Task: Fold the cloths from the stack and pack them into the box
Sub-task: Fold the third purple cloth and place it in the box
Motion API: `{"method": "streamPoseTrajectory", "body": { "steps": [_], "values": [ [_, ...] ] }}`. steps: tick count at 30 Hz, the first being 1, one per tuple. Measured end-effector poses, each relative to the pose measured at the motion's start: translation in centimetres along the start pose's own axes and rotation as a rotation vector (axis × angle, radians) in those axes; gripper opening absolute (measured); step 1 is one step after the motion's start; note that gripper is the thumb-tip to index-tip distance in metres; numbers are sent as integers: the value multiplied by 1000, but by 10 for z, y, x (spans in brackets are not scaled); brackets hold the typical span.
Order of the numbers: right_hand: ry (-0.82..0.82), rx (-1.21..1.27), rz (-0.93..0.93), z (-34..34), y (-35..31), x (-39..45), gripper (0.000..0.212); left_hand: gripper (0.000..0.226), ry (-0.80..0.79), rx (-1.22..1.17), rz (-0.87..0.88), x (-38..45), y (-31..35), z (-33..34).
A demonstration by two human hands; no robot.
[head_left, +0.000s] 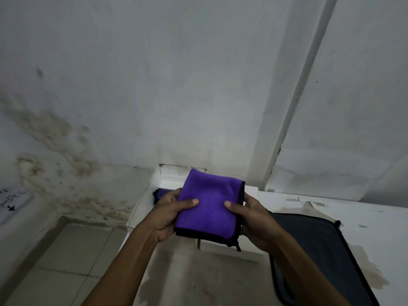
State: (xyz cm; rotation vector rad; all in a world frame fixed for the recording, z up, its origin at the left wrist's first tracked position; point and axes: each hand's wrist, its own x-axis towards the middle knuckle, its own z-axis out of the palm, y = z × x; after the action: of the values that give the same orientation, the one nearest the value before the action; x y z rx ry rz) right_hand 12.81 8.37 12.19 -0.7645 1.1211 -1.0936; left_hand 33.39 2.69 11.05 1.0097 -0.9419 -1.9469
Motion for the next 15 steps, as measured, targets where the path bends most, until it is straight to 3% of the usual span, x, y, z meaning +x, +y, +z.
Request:
{"method": "streamPoseTrajectory", "body": {
  "steps": [4,11,15],
  "values": [
    [-40,-98,-44,11,2,9,51,38,25,98,29,0,12,-17],
    [-172,-165,-228,24,-7,17,60,41,-74,125,181,-2,33,-49],
    [-180,-202,-326,25,-16,18,49,52,-151,132,246,-5,40,-61]
  ]
}}
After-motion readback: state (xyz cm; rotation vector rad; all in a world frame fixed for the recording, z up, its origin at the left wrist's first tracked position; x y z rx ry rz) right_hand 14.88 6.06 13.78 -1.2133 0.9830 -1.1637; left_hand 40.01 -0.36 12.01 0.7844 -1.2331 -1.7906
